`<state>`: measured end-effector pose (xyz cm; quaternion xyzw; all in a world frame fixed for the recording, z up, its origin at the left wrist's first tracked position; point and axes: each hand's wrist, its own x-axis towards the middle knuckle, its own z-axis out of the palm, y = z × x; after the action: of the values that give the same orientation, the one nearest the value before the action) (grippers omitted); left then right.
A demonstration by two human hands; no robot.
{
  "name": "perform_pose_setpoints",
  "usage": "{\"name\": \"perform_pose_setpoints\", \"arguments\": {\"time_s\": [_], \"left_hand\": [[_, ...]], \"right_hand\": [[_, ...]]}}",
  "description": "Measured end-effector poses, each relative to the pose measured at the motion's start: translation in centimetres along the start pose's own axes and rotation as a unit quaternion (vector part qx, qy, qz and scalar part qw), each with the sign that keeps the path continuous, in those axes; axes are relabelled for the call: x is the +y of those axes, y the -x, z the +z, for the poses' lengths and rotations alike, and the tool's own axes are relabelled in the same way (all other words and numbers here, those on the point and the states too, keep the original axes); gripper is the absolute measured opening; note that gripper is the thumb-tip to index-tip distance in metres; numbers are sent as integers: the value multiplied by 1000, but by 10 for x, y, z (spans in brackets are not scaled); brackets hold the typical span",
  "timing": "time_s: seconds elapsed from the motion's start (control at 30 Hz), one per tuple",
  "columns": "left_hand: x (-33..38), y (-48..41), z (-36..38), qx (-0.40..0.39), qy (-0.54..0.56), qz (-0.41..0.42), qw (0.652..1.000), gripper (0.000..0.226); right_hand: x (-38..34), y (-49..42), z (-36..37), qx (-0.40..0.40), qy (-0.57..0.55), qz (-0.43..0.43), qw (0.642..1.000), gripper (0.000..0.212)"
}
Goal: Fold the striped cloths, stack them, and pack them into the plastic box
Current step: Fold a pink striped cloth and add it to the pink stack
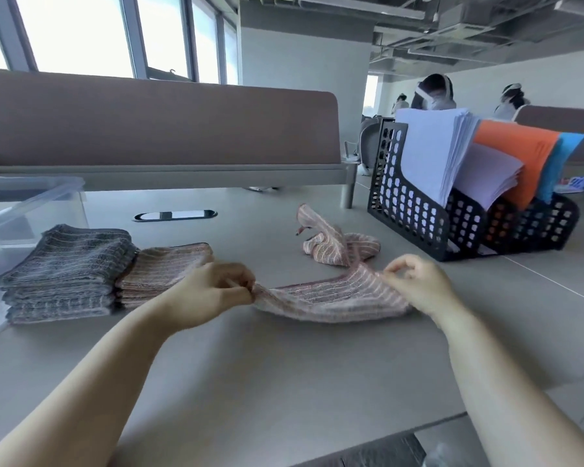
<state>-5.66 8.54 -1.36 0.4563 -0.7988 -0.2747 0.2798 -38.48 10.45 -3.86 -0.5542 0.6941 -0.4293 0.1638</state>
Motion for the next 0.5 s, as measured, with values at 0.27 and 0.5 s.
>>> {"name": "perform_pose_setpoints", "arguments": {"time_s": [0.27,0.5], "left_hand": [[19,-16,15,34,-58,-170,983,69],[-6,-19,25,-12,-273,-178,945,47]], "right_hand": [[-4,-5,19,-23,118,7,993,31],[3,-14,28,-33,135,-16,990,19]]}}
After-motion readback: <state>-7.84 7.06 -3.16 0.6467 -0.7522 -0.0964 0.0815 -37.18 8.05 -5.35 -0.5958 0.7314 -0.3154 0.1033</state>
